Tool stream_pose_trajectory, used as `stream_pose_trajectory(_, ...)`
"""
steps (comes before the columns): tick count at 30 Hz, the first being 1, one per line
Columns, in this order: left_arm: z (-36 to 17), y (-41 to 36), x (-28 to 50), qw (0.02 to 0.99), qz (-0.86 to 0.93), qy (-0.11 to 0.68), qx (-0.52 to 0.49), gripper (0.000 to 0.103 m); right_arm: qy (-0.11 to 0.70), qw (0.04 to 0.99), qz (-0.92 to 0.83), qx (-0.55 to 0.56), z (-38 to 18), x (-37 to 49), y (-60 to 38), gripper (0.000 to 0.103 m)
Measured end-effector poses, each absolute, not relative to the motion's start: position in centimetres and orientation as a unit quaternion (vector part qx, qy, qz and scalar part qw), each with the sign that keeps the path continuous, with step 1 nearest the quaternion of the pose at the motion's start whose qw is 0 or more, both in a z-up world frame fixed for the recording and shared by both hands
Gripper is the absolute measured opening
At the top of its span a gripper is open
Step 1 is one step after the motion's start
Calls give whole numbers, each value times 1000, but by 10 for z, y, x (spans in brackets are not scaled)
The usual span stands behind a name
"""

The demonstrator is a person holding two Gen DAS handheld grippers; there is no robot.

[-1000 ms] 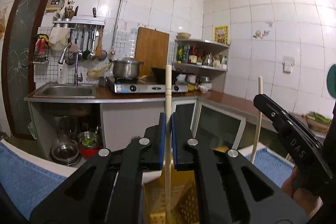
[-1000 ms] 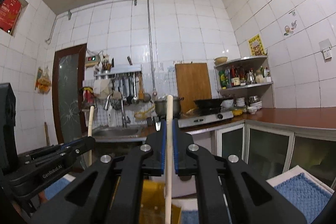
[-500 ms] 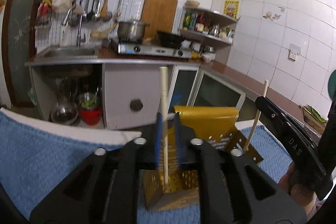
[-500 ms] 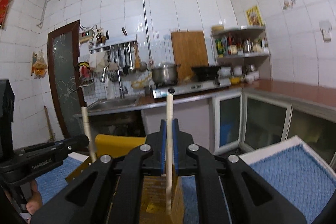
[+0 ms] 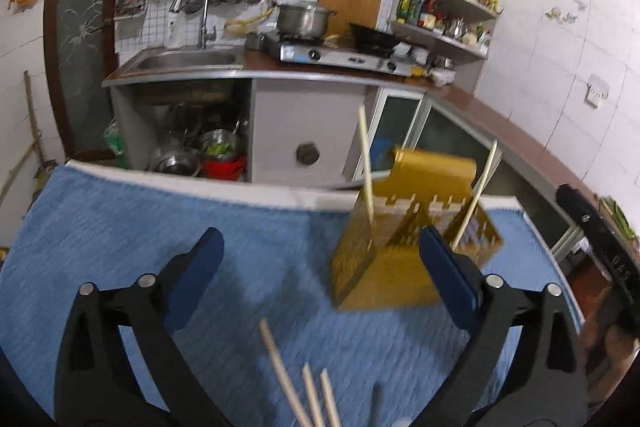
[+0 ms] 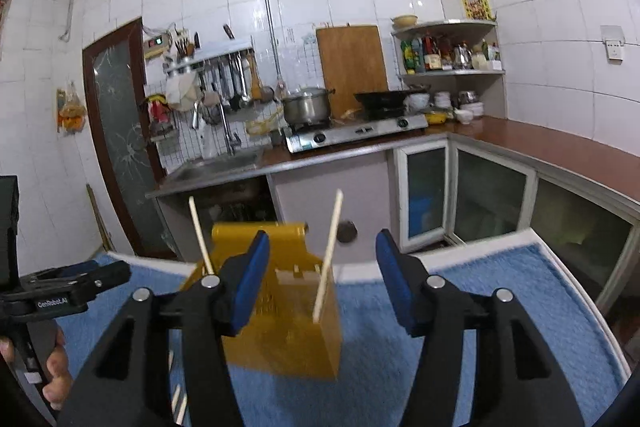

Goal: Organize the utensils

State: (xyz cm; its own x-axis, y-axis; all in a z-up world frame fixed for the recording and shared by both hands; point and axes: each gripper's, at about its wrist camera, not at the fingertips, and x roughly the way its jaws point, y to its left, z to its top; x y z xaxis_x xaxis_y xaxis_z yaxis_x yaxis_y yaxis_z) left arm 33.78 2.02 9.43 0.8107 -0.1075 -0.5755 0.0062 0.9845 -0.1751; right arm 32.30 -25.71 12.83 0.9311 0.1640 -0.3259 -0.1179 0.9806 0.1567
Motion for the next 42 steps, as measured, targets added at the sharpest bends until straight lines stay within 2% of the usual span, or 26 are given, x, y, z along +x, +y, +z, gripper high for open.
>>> stream_pose_trajectory(13,34,35,277,921,-19,384,-68,98,293,953,64,47,56,259,-248,59)
stream_pose_trajectory(16,19,35,273,914,-16,401,-66,98,321,944,63,53,37,252,-246,62)
stream_pose_trajectory(31,-29,30,286,886,11,460,-56,97,418,908,10,39,-24,254,-235,63)
stream_pose_trajectory(34,-35,34,290,880,11,470,-68,93,429,902,5,49,-31,256,-234,62)
stream_pose_trajectory(35,-36,34,292,878,10,473,-71,89,430,901,3,51,-32,256,-234,62)
stream_pose_trajectory(36,-38,35,293,876,9,476,-73,82,431,901,-1,50,-33,257,-232,60)
stream_pose_trajectory(37,-40,35,295,874,9,479,-75,78,433,900,-5,46,-33,258,-231,55)
stream_pose_trajectory(41,-40,32,302,877,8,476,-65,64,438,898,-19,44,-33,260,-230,46)
stream_pose_trajectory(42,-40,30,305,877,8,477,-61,59,439,897,-19,44,-32,261,-230,40)
